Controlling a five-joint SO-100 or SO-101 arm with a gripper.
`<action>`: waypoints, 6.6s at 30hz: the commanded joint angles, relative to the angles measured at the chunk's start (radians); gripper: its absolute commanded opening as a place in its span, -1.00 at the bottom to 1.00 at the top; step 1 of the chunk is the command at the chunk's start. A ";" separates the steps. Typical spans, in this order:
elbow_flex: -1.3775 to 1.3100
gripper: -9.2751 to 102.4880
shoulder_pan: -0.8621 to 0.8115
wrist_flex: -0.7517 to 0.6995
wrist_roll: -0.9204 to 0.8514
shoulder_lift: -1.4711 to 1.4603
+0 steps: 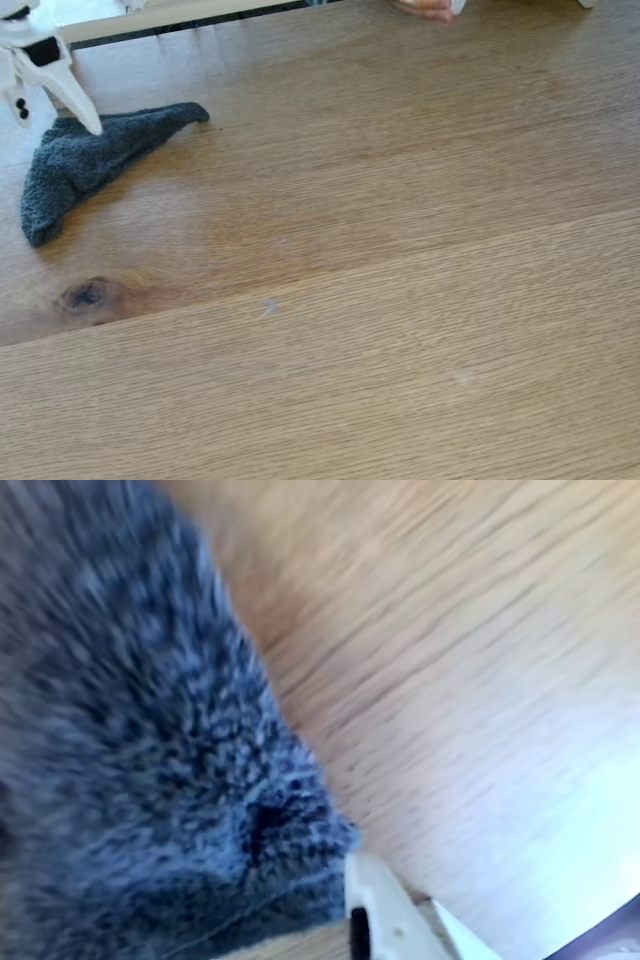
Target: Clean the area in front of the robot
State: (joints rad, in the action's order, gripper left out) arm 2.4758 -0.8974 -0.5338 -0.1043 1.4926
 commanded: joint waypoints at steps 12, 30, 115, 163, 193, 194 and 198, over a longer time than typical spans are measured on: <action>-0.071 -0.57 0.141 0.382 -0.347 -0.391; -0.071 -0.84 0.710 0.057 0.100 0.448; -1.976 -0.84 0.936 -0.054 0.143 -1.338; -1.192 -0.84 0.937 0.561 -0.104 -0.925; -2.031 -0.84 0.707 0.002 -0.348 -1.420; -2.023 -0.84 0.678 -0.043 -0.342 -1.388; -2.006 -0.84 0.624 -0.166 -0.307 -1.273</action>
State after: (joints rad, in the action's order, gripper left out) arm 0.4617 -0.1150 -0.6044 -0.4295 0.1012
